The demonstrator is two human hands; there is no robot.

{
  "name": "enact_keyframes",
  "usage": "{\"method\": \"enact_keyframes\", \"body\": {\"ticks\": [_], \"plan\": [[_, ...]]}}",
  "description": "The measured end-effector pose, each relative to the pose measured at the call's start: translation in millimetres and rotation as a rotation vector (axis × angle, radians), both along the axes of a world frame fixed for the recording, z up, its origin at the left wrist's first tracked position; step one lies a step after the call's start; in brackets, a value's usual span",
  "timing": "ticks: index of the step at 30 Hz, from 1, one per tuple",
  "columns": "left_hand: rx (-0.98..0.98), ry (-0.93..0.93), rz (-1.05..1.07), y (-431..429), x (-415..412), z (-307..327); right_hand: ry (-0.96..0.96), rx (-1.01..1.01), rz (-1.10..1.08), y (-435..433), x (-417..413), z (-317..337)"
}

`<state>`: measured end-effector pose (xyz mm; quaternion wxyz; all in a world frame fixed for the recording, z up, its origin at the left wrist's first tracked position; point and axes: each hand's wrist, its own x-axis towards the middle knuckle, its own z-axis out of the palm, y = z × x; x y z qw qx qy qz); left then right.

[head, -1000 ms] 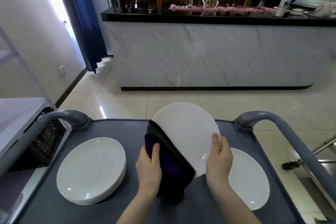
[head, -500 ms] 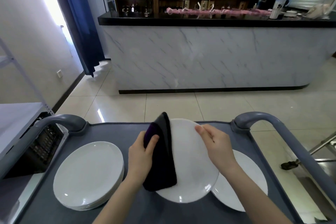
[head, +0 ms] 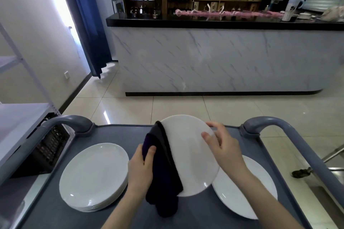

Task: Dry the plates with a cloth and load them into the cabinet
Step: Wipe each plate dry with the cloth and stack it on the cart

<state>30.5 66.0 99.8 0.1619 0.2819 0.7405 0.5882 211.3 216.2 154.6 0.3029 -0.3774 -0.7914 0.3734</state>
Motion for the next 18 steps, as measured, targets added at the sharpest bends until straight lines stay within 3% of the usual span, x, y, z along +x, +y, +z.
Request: {"method": "enact_keyframes", "body": {"ticks": [4,8,14,18], "plan": [[-0.077,0.22,-0.256,-0.4,-13.9,18.3,-0.174,0.061,0.228,10.7,-15.5,15.1],[-0.066,0.238,-0.254,4.8,-13.4,17.2,-0.085,0.061,0.292,1.3,-23.5,5.3],[0.01,-0.043,0.077,4.9,-4.6,8.8,0.254,-0.052,-0.163,-10.8,-26.6,-7.9],[-0.002,-0.205,0.098,3.6,28.8,-5.3,0.435,-0.22,-0.485,-22.4,-32.5,-19.9]]}}
